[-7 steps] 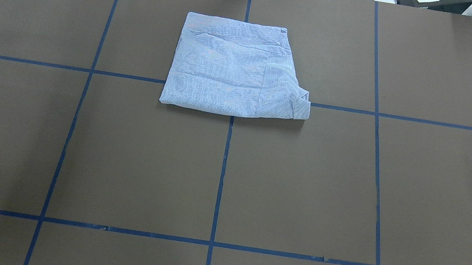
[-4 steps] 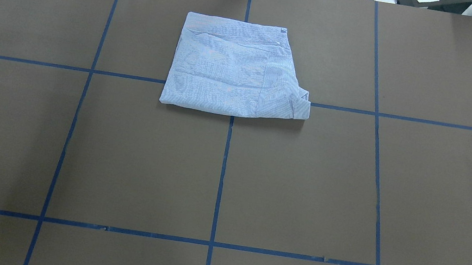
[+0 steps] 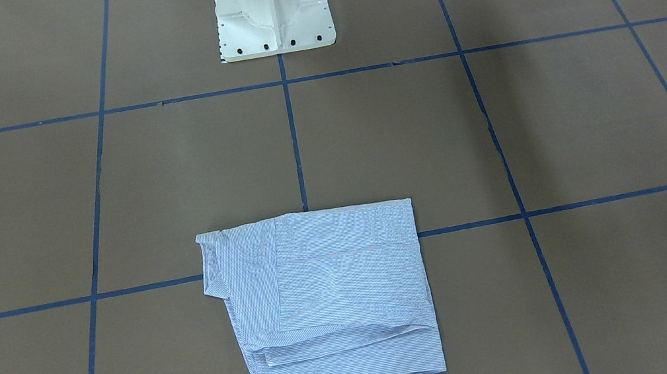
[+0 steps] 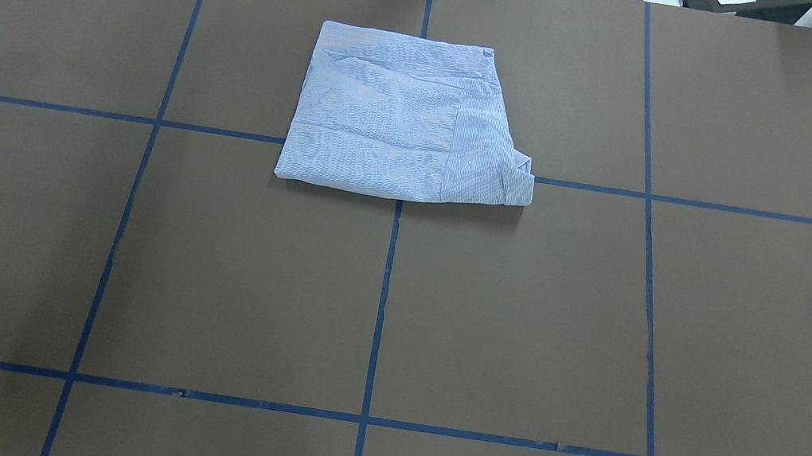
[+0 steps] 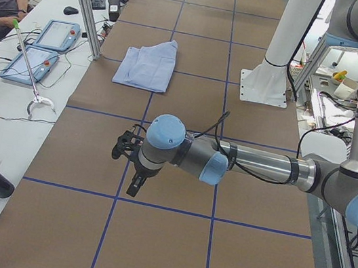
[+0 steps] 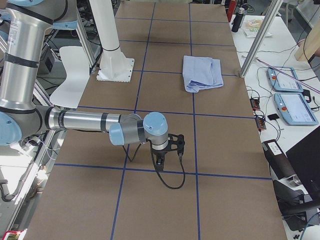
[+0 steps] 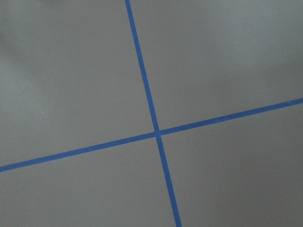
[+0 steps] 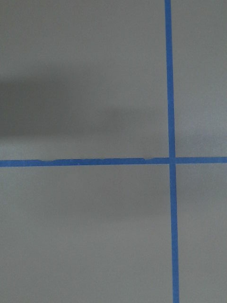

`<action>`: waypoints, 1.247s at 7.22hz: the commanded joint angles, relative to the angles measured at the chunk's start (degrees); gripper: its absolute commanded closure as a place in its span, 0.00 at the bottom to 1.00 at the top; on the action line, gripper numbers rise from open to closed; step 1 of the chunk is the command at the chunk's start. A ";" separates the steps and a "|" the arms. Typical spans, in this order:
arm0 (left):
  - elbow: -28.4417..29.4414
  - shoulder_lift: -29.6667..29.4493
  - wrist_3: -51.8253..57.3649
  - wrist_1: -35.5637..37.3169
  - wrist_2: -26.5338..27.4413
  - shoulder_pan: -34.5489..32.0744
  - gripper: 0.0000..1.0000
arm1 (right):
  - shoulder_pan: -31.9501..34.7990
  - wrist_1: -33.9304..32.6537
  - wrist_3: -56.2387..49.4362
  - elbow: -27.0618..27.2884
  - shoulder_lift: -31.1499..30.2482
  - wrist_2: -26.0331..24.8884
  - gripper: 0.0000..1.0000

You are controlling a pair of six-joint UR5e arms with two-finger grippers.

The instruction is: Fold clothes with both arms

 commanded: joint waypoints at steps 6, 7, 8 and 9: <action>-0.47 -0.36 -0.05 -0.03 0.11 0.13 0.00 | -0.09 -2.10 0.41 -0.12 3.02 -0.06 0.00; -0.47 -0.53 -0.05 -0.03 0.11 0.14 0.00 | -0.09 -3.07 0.41 -0.21 3.73 -0.06 0.00; -0.47 -0.53 -0.14 -0.03 0.19 0.22 0.00 | -0.17 -3.08 0.41 -0.38 3.73 -0.15 0.00; -0.47 -0.62 -0.14 -0.03 0.37 0.22 0.00 | -0.17 -3.08 0.32 -0.30 3.82 -0.15 0.00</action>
